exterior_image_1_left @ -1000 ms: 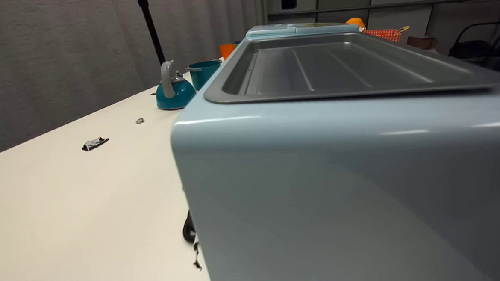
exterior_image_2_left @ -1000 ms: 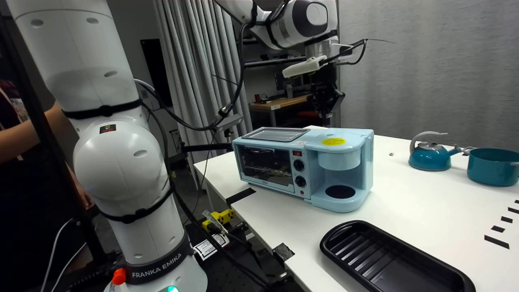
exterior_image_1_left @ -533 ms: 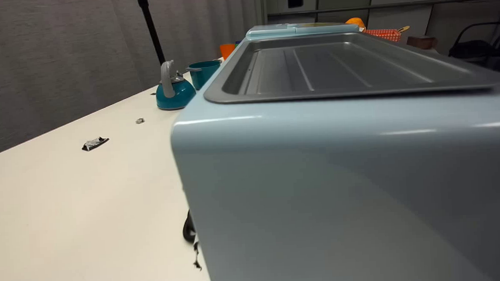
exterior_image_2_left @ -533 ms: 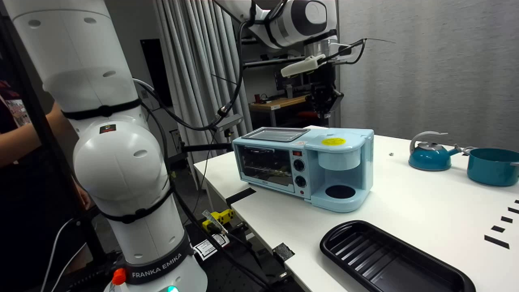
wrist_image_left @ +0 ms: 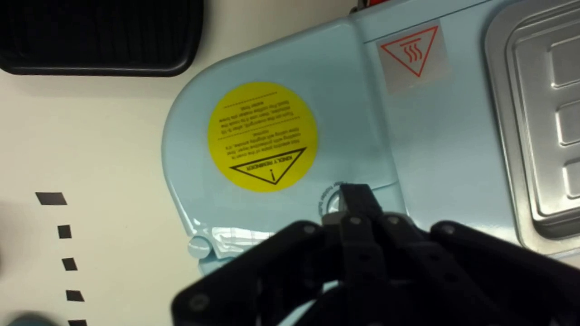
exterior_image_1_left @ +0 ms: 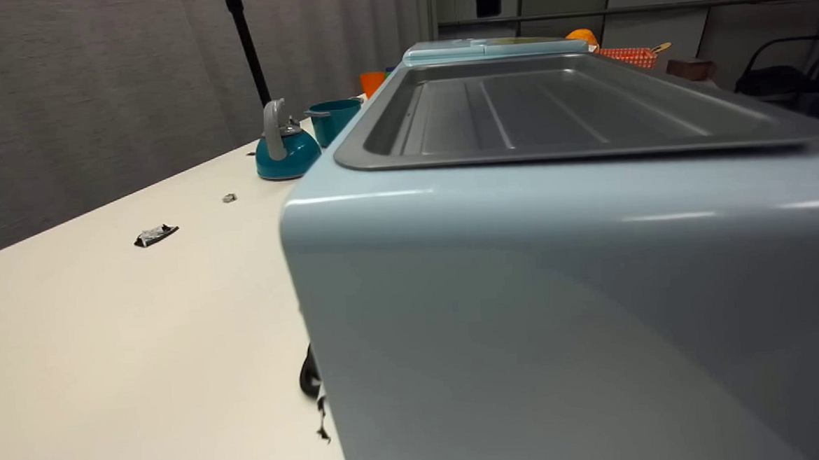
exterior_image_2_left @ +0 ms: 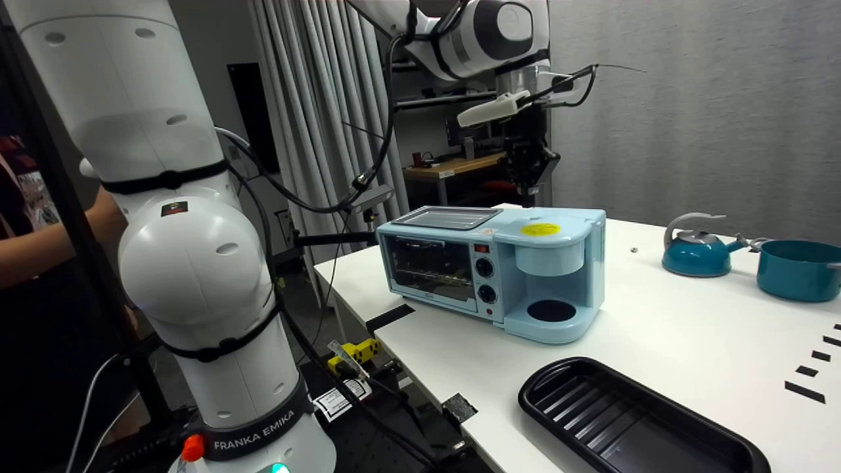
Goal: Press the button on the top of the oven to open the drawer
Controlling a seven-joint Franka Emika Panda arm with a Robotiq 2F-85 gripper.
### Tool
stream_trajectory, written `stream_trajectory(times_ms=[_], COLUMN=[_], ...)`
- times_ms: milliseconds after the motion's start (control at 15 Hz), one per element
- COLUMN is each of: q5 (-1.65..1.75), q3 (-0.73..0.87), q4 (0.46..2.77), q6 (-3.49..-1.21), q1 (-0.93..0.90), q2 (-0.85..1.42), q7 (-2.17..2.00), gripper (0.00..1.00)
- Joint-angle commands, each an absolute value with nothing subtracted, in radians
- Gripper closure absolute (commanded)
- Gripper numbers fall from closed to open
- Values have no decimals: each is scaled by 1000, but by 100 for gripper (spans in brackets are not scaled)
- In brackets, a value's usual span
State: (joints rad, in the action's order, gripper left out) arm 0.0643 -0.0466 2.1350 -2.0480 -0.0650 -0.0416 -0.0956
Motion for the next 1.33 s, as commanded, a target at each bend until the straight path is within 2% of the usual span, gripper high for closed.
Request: stream_trajectory(times_ms=[0,533,1267], q5=[54,32,45], q3=[-47,-54,-51], q4=[2179,2290,2251], q6=[-2100,-2276,-2193], q1=[-58,-67,-64], q2=[-48,-13,-62], q7=[-90,-47,13], gripper=[100,100,100])
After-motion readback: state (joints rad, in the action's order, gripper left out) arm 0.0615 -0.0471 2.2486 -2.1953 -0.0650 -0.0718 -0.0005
